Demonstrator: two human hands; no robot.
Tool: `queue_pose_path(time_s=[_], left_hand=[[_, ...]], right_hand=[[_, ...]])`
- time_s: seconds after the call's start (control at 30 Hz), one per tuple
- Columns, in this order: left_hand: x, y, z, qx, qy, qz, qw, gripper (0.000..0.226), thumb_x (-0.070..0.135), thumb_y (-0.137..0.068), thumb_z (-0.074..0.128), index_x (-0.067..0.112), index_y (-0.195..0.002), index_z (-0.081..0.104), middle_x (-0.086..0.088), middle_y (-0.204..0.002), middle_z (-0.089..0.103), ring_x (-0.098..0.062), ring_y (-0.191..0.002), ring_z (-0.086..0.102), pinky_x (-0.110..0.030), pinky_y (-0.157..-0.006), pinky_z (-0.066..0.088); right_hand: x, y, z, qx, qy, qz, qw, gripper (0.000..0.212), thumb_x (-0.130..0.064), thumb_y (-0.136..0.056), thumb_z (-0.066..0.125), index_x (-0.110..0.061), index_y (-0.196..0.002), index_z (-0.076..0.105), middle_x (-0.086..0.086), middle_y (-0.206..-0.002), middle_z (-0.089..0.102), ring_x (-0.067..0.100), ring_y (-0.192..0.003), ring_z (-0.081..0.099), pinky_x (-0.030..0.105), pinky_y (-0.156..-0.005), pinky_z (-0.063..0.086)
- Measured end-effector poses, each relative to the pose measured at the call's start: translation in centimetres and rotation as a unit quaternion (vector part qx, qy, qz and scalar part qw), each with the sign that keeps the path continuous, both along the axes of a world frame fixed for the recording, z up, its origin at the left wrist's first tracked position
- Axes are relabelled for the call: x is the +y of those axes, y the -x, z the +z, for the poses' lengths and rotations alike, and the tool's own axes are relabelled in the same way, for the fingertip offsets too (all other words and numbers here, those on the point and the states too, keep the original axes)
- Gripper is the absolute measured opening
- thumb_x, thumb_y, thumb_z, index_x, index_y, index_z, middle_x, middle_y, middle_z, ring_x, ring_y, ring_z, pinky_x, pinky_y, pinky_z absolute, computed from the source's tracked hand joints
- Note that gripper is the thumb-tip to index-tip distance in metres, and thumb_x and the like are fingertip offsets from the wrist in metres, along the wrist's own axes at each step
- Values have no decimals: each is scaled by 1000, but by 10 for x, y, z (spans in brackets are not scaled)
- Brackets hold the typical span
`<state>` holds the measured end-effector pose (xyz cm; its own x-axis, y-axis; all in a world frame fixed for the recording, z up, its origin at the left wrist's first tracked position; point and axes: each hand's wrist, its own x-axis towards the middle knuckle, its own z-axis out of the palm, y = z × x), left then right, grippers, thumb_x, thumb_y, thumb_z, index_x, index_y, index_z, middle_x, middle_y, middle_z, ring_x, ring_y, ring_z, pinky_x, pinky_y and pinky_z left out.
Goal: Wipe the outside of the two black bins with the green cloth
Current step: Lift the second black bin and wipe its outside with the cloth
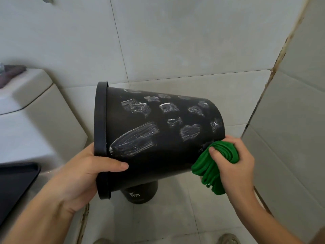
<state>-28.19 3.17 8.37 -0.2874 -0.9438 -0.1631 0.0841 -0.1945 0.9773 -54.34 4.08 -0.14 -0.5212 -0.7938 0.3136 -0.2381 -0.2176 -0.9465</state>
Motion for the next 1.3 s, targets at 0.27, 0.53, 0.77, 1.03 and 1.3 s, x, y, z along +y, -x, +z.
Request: queue_pose_path(time_s=[0.27,0.53,0.77,1.03,1.3], left_hand=[[8,15,-3,29,44,72,996,46,-10,-47,53,12,-79,77,-15,-84,75,-28,-69,73,-32,-52,59],[18,20,-1,43,55,58,996,54,-2,-32,55,5,-81,74,-22,-80,71,-33,-63,69,-35,-49,57],[20,26,-3,67,44,91,993,39,2,-39,55,2,-74,71,-21,-70,67,-32,-53,64,-34,-41,52],[19,22,-7,38,36,112,992,46,-6,-31,53,-6,-75,62,-19,-65,61,-28,-47,59,-31,-39,49],[21,30,-7,34,38,108,993,42,-5,-26,51,1,-67,61,-18,-68,53,-30,-53,53,-31,-42,49]], right_hand=[[-7,14,8,129,93,-68,985,19,-39,-72,70,-42,-87,59,-8,-127,54,-6,-113,51,7,-93,37],[-24,26,27,305,191,-33,932,43,-38,-78,75,-10,-109,61,5,-119,58,17,-110,58,16,-98,42],[-30,20,18,426,198,-170,866,52,-58,-86,64,-8,-100,75,21,-112,60,32,-104,50,42,-88,43],[-26,19,3,469,111,-78,873,66,-68,-86,50,-25,-136,51,19,-143,44,32,-127,49,35,-95,45],[-24,9,7,458,203,-93,860,49,-29,-80,64,-17,-127,59,24,-135,51,36,-120,55,39,-98,47]])
